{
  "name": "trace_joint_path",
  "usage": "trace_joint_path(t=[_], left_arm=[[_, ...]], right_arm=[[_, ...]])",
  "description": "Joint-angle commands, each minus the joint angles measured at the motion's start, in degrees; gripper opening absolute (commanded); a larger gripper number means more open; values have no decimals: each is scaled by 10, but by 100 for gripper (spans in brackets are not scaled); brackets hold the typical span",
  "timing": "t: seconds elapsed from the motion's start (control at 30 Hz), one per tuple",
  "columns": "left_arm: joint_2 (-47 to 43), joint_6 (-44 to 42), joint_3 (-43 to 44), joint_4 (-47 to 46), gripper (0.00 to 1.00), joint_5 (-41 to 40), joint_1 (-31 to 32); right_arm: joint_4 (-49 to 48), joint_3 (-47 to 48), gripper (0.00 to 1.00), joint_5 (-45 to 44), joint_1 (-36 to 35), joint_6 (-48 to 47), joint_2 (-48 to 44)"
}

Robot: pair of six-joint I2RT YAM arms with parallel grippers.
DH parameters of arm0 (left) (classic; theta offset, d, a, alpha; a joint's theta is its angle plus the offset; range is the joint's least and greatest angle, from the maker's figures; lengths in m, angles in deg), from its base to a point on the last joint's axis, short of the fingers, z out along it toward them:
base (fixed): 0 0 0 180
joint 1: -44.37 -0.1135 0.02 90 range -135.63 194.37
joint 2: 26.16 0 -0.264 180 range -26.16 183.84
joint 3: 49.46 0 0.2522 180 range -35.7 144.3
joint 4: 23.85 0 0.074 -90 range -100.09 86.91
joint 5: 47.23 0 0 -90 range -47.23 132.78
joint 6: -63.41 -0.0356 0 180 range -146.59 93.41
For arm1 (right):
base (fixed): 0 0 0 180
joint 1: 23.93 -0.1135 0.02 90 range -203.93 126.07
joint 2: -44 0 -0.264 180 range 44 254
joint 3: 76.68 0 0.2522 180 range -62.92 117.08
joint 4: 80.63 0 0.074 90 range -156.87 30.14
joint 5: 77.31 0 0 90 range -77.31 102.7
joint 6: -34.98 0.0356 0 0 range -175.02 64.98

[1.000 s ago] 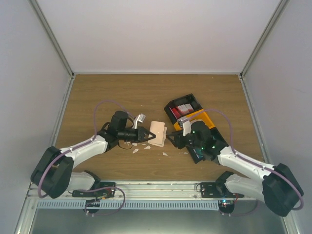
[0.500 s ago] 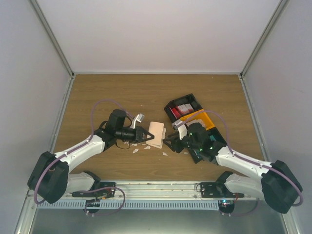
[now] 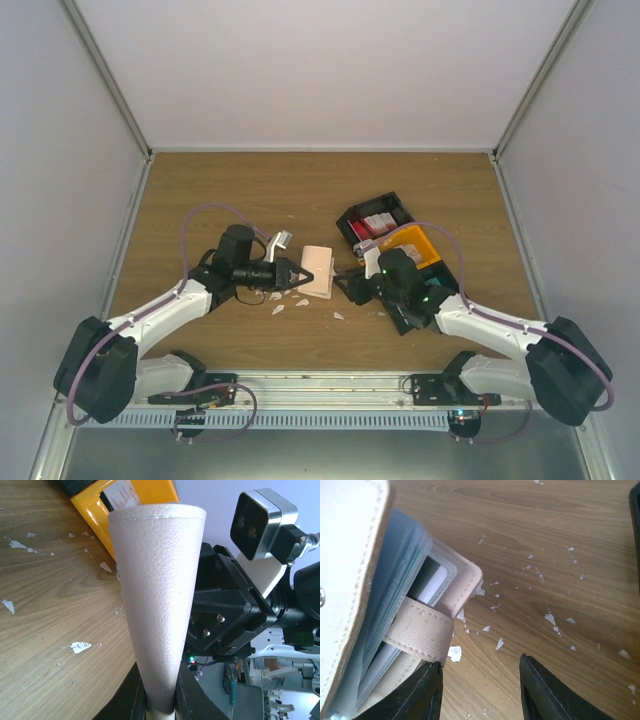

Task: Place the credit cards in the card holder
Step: Close the card holder at the center of the board.

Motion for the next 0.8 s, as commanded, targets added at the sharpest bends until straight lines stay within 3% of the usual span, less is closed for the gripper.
trace_joint_path(t=[0.0, 0.3, 0.5, 0.77], left_arm=[[-13, -9, -17, -7, 0, 35, 4], [-13, -10, -23, 7, 0, 15, 4], [-13, -15, -23, 20, 0, -13, 4], [17, -5, -66, -27, 0, -49, 6]], right_arm=[[-25, 16, 44, -85, 5, 74, 18], [41, 21, 49, -144, 12, 186, 10], [53, 17, 49, -130, 15, 159, -17], [75, 16, 49, -22, 17, 151, -42]])
